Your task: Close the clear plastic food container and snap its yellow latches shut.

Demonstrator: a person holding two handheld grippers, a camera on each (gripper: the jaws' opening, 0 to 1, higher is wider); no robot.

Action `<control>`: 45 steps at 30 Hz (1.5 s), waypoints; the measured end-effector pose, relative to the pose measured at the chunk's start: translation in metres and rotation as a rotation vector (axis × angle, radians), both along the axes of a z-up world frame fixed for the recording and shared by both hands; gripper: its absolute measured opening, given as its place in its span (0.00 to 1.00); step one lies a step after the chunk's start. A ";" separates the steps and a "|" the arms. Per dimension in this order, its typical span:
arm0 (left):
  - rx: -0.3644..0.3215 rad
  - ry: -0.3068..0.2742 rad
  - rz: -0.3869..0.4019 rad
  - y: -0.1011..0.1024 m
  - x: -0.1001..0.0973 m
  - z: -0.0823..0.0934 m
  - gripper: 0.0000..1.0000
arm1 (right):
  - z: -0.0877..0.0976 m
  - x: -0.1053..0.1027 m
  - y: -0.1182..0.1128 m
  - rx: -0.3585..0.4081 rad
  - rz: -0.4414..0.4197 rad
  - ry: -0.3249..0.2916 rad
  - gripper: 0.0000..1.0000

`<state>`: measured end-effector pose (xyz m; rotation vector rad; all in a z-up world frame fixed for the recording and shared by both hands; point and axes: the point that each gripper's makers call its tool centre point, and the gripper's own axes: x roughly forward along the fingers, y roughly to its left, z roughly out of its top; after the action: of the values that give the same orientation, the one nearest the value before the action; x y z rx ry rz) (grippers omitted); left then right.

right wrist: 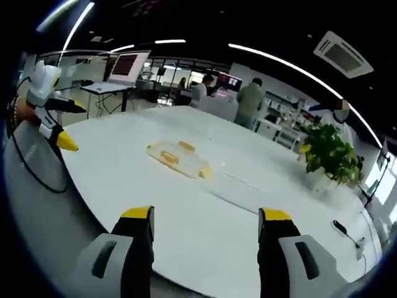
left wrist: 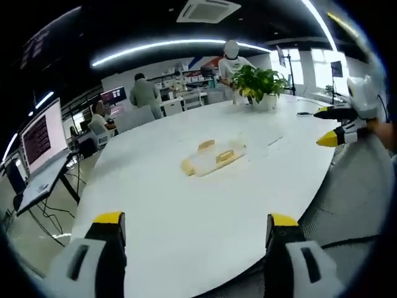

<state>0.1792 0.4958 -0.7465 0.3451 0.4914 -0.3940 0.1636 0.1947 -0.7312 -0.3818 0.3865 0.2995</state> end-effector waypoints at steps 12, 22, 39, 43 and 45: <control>0.115 -0.070 -0.083 -0.003 0.044 0.012 0.91 | 0.024 0.044 -0.004 -0.283 0.107 -0.065 0.62; 0.218 -0.134 -0.179 -0.008 0.085 0.033 0.90 | 0.026 0.085 0.006 -0.486 0.255 -0.109 0.61; 0.482 -0.151 -0.379 -0.042 0.166 0.024 0.82 | 0.011 0.163 0.028 -0.627 0.458 -0.092 0.58; 0.540 -0.111 -0.414 -0.044 0.188 0.010 0.82 | 0.006 0.182 0.030 -0.619 0.483 -0.064 0.57; 0.532 -0.087 -0.438 -0.050 0.198 0.004 0.81 | 0.004 0.192 0.034 -0.626 0.502 -0.061 0.58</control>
<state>0.3774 0.4462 -0.7421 0.9909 0.4284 -0.6683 0.3556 0.2283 -0.7275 -1.1070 0.3141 0.6560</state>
